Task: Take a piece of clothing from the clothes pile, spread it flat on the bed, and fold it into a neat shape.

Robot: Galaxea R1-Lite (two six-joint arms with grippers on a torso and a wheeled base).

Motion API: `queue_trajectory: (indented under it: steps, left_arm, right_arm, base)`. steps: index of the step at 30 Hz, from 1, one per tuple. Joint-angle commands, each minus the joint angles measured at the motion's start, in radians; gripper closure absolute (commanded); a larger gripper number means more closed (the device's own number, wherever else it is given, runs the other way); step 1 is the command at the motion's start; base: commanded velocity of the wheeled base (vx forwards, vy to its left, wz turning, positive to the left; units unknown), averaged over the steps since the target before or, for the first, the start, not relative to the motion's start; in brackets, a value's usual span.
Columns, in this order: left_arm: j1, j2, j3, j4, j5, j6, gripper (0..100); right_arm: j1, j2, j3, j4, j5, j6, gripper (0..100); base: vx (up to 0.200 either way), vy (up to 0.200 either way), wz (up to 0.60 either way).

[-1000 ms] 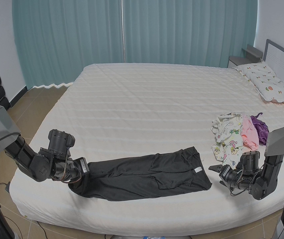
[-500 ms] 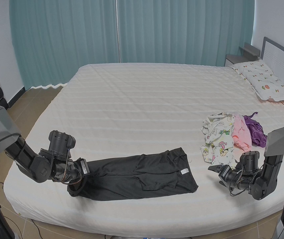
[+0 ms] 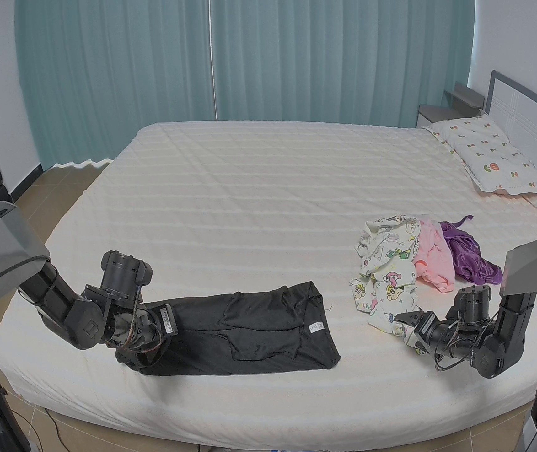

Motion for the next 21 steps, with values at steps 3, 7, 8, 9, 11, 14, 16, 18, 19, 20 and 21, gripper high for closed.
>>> queue_trajectory:
  steps: [3,7,8,9,11,14,16,18,19,20,21]
  left_arm:
    - [-0.001,0.013,-0.001,-0.001,0.002,0.001,100]
    - [-0.001,0.011,0.001,0.0,0.002,0.001,100]
    - [-0.001,0.011,0.001,-0.001,0.002,0.001,100]
    - [-0.001,0.011,0.002,-0.001,0.002,0.001,100]
    - [-0.001,0.01,0.002,-0.001,0.002,0.002,100]
    - [0.0,0.01,-0.009,-0.003,0.002,0.002,100]
    - [0.0,0.01,-0.015,-0.003,0.002,0.002,100]
    - [-0.001,0.008,-0.035,0.0,0.003,-0.001,100]
    - [-0.001,0.008,-0.038,0.0,0.005,-0.001,100]
    - [-0.003,0.01,-0.055,0.002,0.005,-0.004,100]
    - [-0.003,0.01,-0.055,0.002,0.005,-0.004,100]
  right_arm:
    - [0.0,0.001,0.0,0.001,0.001,0.001,0]
    - [0.0,0.001,0.0,-0.001,0.001,0.0,0]
    - [0.0,0.001,0.0,-0.001,0.001,0.001,0]
    - [0.0,0.001,0.0,-0.001,0.001,0.0,0]
    - [0.0,0.001,0.0,-0.001,0.001,0.0,0]
    - [0.0,0.001,0.0,-0.001,0.001,0.001,0]
    - [0.0,0.001,0.0,-0.001,0.001,0.0,0]
    - [0.0,0.001,0.0,-0.001,0.001,0.001,0]
    - [0.0,0.001,0.0,-0.001,0.001,0.0,0]
    - [0.0,0.001,0.0,-0.001,0.001,0.0,0]
    - [0.0,0.001,0.0,-0.001,0.001,0.0,0]
  base:
    - [-0.2,0.0,0.0]
    - [-0.2,0.0,0.0]
    - [-0.2,0.0,0.0]
    - [-0.2,0.0,0.0]
    - [-0.2,0.0,0.0]
    - [-0.067,0.0,0.0]
    - [0.0,0.0,0.0]
    - [0.0,0.0,0.0]
    - [0.0,0.0,0.0]
    - [0.0,0.0,0.0]
    - [0.0,0.0,0.0]
